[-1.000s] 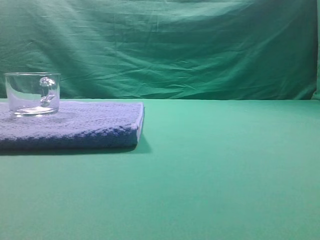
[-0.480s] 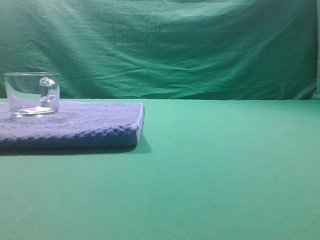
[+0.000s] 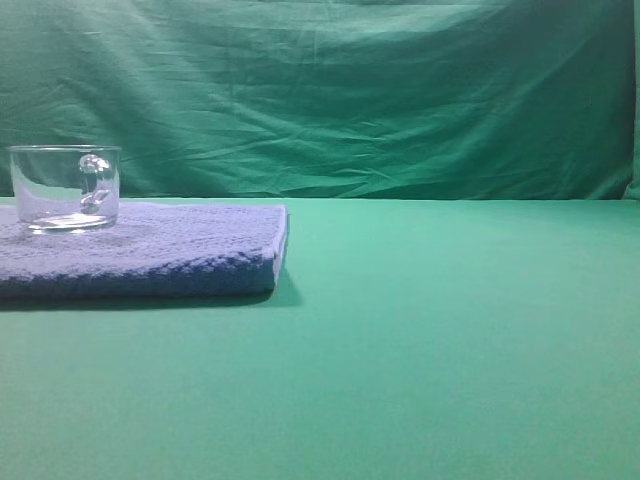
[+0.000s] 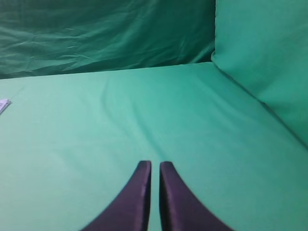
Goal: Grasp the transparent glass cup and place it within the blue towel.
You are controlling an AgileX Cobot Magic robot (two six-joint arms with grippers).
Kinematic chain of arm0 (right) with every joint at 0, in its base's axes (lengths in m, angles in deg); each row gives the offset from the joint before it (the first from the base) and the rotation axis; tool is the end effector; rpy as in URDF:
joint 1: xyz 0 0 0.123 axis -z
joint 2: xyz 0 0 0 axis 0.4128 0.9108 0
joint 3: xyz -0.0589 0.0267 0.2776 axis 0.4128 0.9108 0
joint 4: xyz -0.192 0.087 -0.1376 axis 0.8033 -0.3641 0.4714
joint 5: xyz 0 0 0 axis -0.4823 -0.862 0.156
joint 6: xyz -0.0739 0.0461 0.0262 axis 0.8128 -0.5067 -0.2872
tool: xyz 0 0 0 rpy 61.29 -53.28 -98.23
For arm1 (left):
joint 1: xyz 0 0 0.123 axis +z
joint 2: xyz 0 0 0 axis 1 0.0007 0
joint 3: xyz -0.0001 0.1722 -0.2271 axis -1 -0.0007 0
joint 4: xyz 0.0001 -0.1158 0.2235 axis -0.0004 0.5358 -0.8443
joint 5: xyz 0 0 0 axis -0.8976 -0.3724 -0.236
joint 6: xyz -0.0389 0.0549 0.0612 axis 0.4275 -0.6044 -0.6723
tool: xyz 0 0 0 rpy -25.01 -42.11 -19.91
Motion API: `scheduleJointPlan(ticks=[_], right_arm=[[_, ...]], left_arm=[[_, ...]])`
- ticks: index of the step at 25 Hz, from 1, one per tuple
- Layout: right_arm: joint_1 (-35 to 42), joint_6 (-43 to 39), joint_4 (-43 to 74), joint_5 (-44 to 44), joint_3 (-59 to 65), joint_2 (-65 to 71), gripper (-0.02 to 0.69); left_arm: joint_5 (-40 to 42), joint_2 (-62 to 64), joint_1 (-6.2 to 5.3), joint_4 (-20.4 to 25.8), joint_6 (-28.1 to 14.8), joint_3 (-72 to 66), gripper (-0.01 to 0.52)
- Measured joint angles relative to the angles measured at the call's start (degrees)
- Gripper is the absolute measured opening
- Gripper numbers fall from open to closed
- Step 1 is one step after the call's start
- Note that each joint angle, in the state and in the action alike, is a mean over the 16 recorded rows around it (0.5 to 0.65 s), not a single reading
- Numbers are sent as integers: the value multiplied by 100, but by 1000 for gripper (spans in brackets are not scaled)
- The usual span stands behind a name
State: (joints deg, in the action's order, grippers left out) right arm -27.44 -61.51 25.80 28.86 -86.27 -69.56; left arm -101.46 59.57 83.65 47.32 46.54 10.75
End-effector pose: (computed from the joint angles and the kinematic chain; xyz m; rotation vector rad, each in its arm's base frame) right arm 0.0549 -0.0041 0.1796 0.0692 1.7787 0.0198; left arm 0.0462 -0.0194 0.1928 -0.1461 1.8563 -0.4905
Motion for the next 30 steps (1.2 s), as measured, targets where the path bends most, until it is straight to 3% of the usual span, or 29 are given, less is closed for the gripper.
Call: scheduleJointPlan(ticks=[30], right_arm=[[38,313,-44,-569,8,0,69]], left_arm=[[0,0,0,0,0,0,0]])
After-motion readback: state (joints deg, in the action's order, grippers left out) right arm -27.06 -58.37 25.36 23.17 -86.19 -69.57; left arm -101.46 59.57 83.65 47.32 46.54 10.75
